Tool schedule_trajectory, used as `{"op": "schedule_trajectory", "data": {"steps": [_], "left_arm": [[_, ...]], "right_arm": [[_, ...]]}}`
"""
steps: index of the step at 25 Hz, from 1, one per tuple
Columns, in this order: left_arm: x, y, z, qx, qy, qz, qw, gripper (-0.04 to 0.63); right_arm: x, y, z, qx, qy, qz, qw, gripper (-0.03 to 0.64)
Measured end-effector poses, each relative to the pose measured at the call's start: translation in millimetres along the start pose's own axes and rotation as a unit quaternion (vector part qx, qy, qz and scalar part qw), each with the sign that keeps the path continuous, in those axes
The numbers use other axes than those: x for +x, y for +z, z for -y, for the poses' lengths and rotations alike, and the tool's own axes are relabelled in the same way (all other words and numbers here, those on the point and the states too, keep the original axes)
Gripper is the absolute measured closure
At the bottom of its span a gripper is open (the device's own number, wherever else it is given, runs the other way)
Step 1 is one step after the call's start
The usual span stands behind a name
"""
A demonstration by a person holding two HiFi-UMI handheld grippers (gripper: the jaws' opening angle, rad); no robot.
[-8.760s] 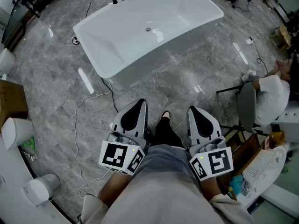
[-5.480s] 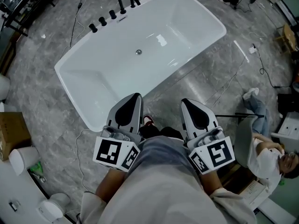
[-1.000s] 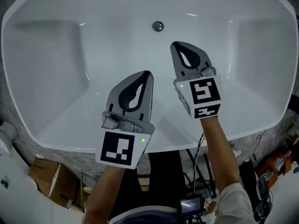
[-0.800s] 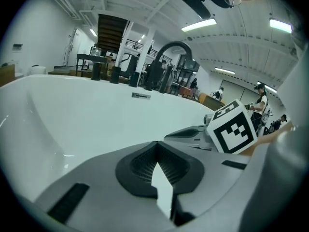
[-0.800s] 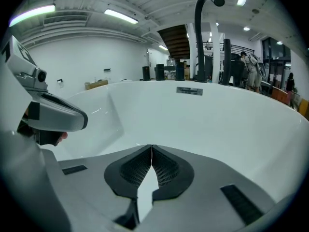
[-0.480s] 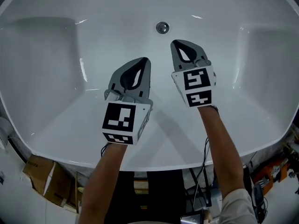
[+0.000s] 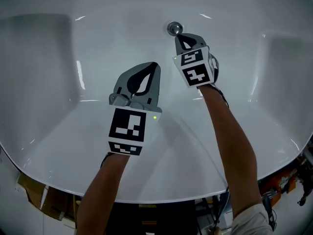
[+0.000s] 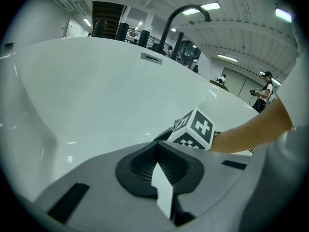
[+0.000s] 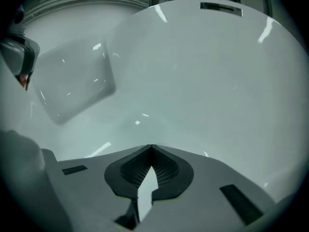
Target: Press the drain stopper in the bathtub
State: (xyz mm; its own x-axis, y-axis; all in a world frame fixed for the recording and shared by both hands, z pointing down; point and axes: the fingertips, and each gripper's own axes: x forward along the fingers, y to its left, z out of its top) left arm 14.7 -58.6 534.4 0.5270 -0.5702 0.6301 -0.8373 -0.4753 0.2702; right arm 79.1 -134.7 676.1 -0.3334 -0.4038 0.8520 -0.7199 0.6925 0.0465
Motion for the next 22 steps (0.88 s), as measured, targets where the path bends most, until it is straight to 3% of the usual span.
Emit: {"op": "schedule_trajectory", "data": {"steps": [13,22], "left_arm": [[23,-39,-21,-0.015,-0.019,-0.005,0.9997,0.598],[23,-47,-24,-0.021,-0.027,-0.003,0.9994,0.598]], "right_arm": [[97,-40,17,0.01,-0.019,-0.052,0.998,0.6],[121,-54,26,0.032,-0.034,-0.07,0.996,0.6]]}}
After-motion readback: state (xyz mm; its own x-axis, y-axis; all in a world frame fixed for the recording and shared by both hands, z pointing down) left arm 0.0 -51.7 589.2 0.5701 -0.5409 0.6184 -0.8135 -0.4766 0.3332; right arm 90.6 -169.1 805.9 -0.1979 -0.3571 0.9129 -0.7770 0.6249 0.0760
